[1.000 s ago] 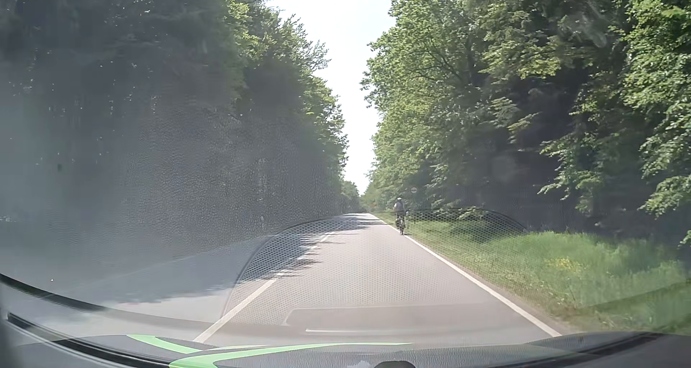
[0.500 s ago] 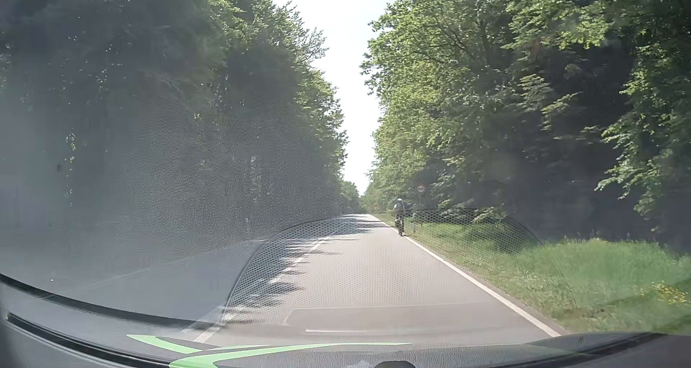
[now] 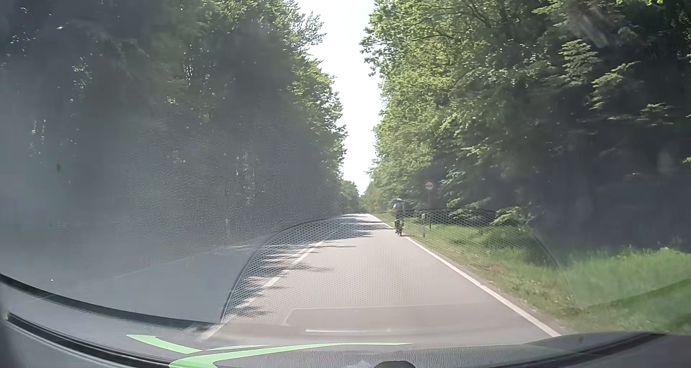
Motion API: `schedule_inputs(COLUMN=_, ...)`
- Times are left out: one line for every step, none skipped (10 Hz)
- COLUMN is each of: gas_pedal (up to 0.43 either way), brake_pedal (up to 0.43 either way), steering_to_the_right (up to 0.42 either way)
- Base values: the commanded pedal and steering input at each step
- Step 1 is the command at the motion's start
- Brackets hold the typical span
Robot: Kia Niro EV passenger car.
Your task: Follow the waypoints while adhering to traffic rules and regulations
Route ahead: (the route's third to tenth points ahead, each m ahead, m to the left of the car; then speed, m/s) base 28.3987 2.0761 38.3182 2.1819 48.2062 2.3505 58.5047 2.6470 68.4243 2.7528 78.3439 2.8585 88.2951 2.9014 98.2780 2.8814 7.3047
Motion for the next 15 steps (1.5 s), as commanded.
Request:
schedule_inputs(gas_pedal=0.138, brake_pedal=0.000, steering_to_the_right=-0.002)
schedule_inputs(gas_pedal=0.138, brake_pedal=0.000, steering_to_the_right=-0.002)
schedule_inputs(gas_pedal=0.138, brake_pedal=0.000, steering_to_the_right=-0.002)
schedule_inputs(gas_pedal=0.138, brake_pedal=0.000, steering_to_the_right=-0.002)
schedule_inputs(gas_pedal=0.138, brake_pedal=0.000, steering_to_the_right=-0.002)
schedule_inputs(gas_pedal=0.138, brake_pedal=0.000, steering_to_the_right=-0.002)
schedule_inputs(gas_pedal=0.138, brake_pedal=0.000, steering_to_the_right=-0.002)
schedule_inputs(gas_pedal=0.138, brake_pedal=0.000, steering_to_the_right=-0.002)
schedule_inputs(gas_pedal=0.138, brake_pedal=0.000, steering_to_the_right=-0.002)
schedule_inputs(gas_pedal=0.138, brake_pedal=0.000, steering_to_the_right=-0.002)
schedule_inputs(gas_pedal=0.138, brake_pedal=0.000, steering_to_the_right=-0.002)
schedule_inputs(gas_pedal=0.138, brake_pedal=0.000, steering_to_the_right=-0.002)
schedule_inputs(gas_pedal=0.138, brake_pedal=0.000, steering_to_the_right=-0.002)
schedule_inputs(gas_pedal=0.130, brake_pedal=0.000, steering_to_the_right=-0.002)
schedule_inputs(gas_pedal=0.130, brake_pedal=0.000, steering_to_the_right=-0.002)
